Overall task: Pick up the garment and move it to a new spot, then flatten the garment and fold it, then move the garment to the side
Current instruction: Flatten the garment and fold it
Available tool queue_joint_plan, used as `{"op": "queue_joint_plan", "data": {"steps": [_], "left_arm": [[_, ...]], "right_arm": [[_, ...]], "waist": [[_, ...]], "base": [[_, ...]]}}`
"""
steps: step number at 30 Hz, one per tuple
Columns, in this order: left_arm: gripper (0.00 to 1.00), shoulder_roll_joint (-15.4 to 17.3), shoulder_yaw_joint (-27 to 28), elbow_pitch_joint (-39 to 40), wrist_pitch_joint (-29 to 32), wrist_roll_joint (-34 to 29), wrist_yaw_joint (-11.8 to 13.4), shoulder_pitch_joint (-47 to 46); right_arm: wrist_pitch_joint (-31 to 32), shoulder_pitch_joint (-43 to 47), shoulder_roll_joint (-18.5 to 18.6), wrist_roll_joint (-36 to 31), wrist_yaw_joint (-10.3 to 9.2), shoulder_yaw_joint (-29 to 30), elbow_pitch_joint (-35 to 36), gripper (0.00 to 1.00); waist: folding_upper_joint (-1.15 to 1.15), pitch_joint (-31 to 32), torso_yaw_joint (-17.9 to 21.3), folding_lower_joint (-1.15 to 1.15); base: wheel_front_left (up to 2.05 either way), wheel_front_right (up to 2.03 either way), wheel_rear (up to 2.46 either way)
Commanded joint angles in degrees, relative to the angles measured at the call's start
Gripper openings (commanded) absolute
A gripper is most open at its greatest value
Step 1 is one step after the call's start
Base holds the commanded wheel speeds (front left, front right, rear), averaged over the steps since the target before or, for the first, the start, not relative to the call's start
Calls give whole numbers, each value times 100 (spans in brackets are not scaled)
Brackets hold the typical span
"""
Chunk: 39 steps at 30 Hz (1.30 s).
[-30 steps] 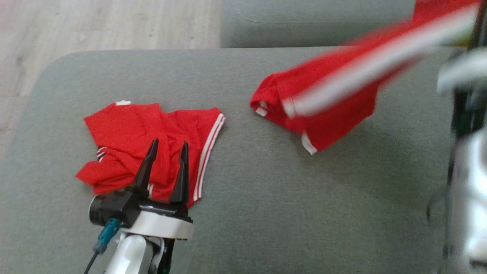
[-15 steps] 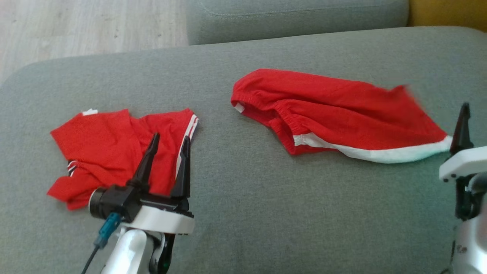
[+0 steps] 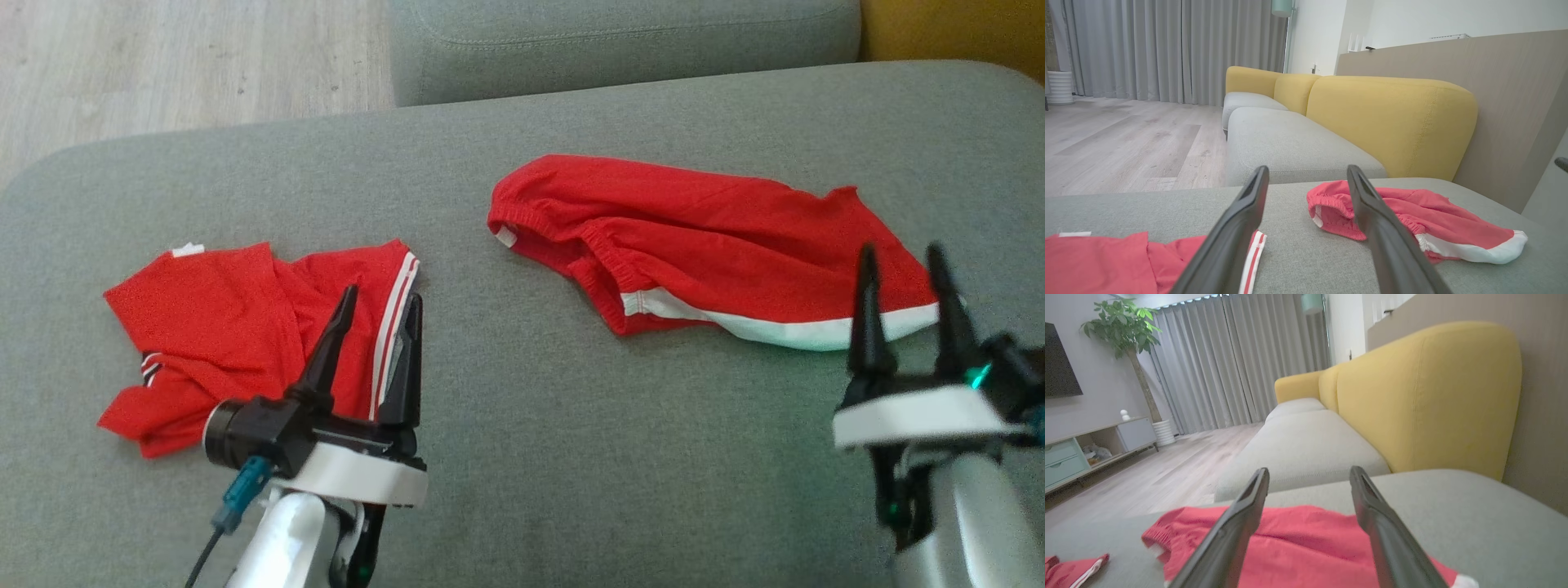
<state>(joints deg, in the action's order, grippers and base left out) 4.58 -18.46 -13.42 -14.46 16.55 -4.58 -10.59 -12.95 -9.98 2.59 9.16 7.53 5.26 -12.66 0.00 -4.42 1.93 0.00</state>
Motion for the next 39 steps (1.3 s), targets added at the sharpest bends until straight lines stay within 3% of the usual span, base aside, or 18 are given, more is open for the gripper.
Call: {"op": "queue_joint_plan", "data": {"steps": [1, 11, 18, 27, 39], "left_arm": [[100, -21, 126, 131, -53, 17, -21, -213], [100, 14, -48, -68, 32, 28, -91, -359], [100, -23, -739, -359, 614, 57, -242, -1009], [100, -114, -1992, -1188, 1718, 988, -289, -2240], [100, -31, -2572, -1945, 1743, 1841, -290, -2978]], "right_arm": [[-125, 175, 30, 194, -4, -329, 119, 100], [-202, 349, 29, 232, -4, -503, 160, 100], [-204, 172, 29, 272, -4, -449, 330, 100], [-204, -145, 29, 383, -4, -623, 414, 100], [-205, -263, 29, 463, -4, -629, 473, 100]], "waist": [[0, -5, -16, 0], [0, -200, 20, 0], [0, -580, 167, 0], [0, -1144, 657, 0], [0, -1360, 997, 0]], "base": [[0, 0, 0], [0, 0, 0], [0, 0, 0], [0, 0, 0], [0, 0, 0]]}}
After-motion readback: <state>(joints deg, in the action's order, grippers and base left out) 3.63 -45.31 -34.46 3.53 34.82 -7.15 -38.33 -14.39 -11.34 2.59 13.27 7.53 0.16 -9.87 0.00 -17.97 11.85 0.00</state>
